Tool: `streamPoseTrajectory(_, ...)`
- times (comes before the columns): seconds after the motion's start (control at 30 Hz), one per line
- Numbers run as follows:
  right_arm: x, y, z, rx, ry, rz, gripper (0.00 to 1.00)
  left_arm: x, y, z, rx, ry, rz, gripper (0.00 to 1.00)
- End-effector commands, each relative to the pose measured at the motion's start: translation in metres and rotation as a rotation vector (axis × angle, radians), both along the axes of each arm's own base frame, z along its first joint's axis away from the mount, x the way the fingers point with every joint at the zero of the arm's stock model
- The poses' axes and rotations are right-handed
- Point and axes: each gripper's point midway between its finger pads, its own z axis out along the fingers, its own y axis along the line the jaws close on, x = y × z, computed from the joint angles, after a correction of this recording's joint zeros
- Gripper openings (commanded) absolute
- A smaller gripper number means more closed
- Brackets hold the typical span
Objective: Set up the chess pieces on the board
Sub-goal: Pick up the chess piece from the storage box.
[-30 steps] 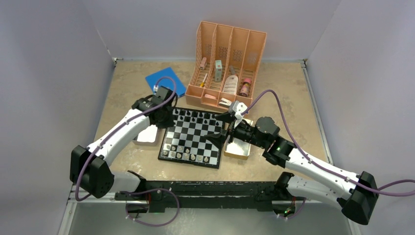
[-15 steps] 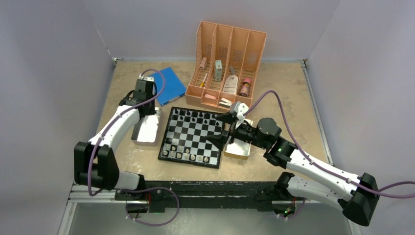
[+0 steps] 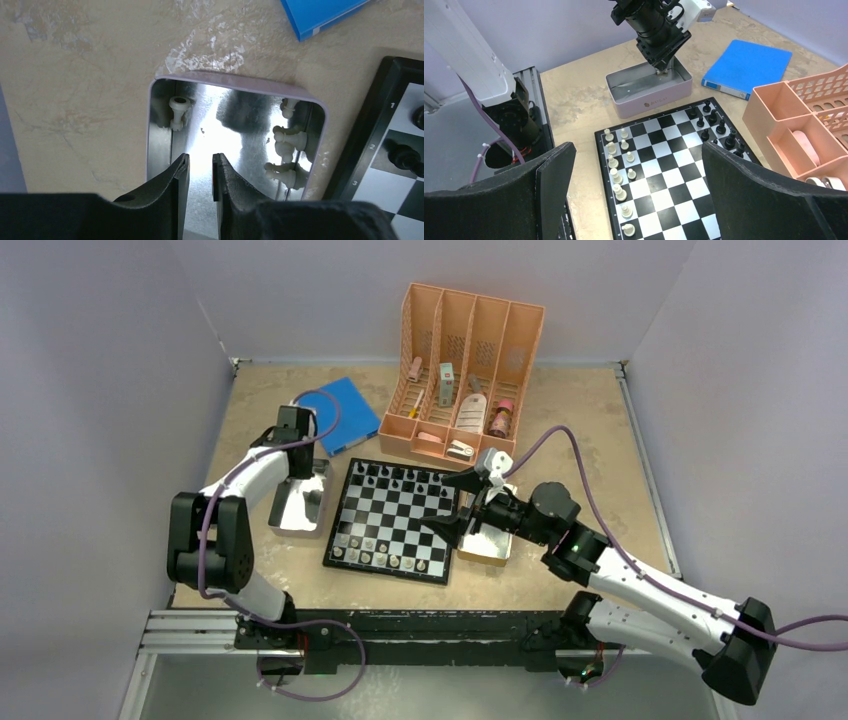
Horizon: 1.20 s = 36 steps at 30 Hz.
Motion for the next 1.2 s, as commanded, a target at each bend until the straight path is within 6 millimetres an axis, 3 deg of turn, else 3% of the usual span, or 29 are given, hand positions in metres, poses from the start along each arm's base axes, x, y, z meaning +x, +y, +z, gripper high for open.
streamPoseTrajectory(0.0,-0.006,0.000,0.023,0.070,-0.046,0.022,0.99,0.025,0.012,0.011,0.068,-0.069,-0.029,0.23)
streamPoseTrajectory(0.4,-0.006,-0.004,0.023,0.071,-0.050,0.010,0.99,0.042,0.034,-0.006,0.198,-0.010,0.008,0.29)
streamPoseTrajectory(1.17,-0.006,-0.005,0.022,0.075,-0.053,0.007,0.99,0.033,0.021,-0.038,0.105,0.084,-0.020,0.24)
